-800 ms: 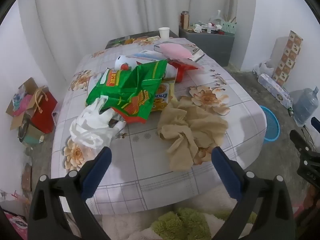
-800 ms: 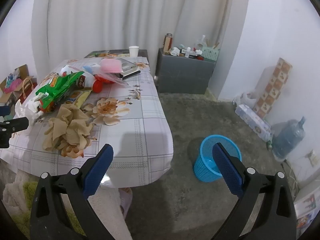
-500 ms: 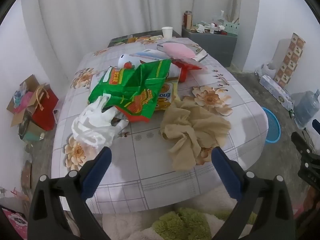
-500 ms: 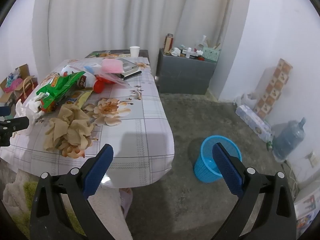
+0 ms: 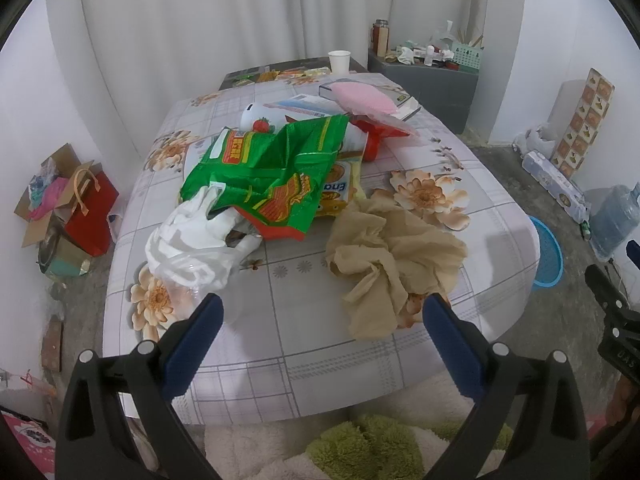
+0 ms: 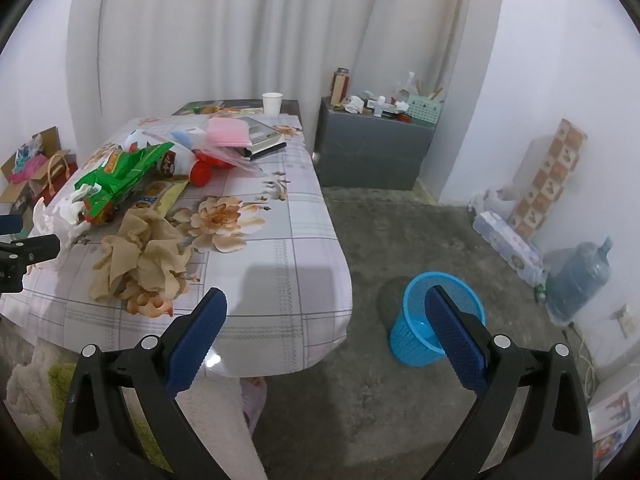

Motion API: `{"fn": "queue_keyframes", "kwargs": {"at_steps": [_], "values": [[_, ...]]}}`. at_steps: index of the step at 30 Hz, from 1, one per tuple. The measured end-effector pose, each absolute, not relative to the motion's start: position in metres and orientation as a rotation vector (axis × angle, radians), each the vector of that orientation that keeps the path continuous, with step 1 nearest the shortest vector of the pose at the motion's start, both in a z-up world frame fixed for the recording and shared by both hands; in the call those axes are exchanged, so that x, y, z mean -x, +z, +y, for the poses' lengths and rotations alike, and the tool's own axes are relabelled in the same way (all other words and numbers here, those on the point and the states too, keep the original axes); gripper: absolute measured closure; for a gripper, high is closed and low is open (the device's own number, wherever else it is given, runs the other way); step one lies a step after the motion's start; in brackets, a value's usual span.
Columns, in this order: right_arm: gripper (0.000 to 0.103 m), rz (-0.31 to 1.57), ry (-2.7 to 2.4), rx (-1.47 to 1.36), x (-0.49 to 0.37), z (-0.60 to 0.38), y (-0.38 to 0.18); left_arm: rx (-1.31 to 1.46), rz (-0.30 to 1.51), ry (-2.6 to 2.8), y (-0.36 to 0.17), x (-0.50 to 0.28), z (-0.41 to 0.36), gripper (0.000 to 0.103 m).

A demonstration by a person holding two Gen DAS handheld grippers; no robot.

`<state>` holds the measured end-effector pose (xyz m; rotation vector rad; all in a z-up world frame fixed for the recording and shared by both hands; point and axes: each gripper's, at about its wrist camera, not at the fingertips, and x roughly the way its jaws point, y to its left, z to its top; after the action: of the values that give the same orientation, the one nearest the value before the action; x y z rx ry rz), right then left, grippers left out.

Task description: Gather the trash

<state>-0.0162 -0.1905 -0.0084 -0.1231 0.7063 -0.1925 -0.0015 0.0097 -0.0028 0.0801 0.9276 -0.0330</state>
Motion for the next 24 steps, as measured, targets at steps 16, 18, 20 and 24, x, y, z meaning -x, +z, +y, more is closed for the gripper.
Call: {"fn": "queue_keyframes", "kwargs": {"at_steps": [16, 18, 20, 24], "values": [[0.008, 0.706, -0.192, 0.125, 0.0184, -0.1905, -0.0062, -0.077, 0.929, -0.029, -0.0024, 0.0015, 0.0129, 0.005], [0.008, 0.705, -0.192, 0.124, 0.0185, -0.1904, -0.0064, -0.077, 0.929, -0.030, -0.0025, 0.0016, 0.0135, 0.005], [0.008, 0.705, -0.192, 0.126, 0.0183, -0.1900, -0.0065, -0.078, 0.928, -0.030, -0.0024, 0.0015, 0.0128, 0.005], [0.008, 0.706, -0.192, 0.126, 0.0175, -0.1894, -0.0067, -0.077, 0.929, -0.030, -0.0023, 0.0013, 0.0129, 0.005]]}}
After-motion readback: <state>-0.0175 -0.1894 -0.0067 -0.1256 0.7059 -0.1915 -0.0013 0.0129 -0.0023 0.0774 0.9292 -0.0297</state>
